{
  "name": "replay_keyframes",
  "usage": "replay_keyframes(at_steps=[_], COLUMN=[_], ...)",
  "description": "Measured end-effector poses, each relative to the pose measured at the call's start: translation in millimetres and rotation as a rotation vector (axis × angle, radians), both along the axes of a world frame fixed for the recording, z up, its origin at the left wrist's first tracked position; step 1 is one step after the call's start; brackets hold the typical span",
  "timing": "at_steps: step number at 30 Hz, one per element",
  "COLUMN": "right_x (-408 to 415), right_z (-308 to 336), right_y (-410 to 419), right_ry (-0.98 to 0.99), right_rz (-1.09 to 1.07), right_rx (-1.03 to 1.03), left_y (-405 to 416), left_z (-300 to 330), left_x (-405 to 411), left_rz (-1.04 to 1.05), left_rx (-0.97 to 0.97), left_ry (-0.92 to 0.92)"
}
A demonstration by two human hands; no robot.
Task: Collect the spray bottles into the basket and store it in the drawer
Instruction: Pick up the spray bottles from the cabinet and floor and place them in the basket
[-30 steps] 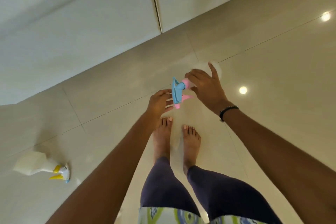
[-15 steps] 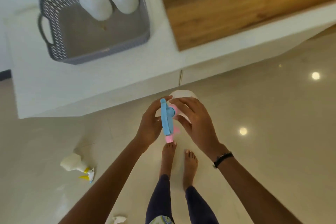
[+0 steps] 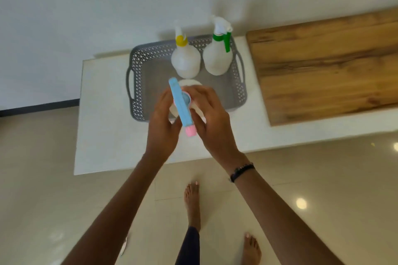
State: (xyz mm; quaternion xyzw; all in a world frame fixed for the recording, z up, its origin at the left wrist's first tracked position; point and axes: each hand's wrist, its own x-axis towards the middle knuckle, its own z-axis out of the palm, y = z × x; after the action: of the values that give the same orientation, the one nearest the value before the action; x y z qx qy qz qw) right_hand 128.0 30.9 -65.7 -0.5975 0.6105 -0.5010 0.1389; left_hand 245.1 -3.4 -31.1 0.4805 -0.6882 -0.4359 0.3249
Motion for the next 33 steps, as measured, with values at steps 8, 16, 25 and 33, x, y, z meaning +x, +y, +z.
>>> replay_keyframes(at_steps=[8,16,25,33], right_x=[43,44,43,44], right_z=[-31,-66,-65,-58], right_y=[-142,-199,-209,-185], right_ry=[-0.034,-0.06,-0.074,-0.101], right_rz=[-0.003,-0.03,-0.061,-0.114], right_rx=[0.064,0.18,0.2,0.222], left_y=[-137,-199,-213,-197], left_z=[-46,-86,-88,-95], left_x=[38,37,32,32], left_rz=[0.066,0.029,0.028,0.003], left_rx=[0.019,0.069,0.077,0.062], left_ry=[-0.191,-0.2,-0.24,-0.273])
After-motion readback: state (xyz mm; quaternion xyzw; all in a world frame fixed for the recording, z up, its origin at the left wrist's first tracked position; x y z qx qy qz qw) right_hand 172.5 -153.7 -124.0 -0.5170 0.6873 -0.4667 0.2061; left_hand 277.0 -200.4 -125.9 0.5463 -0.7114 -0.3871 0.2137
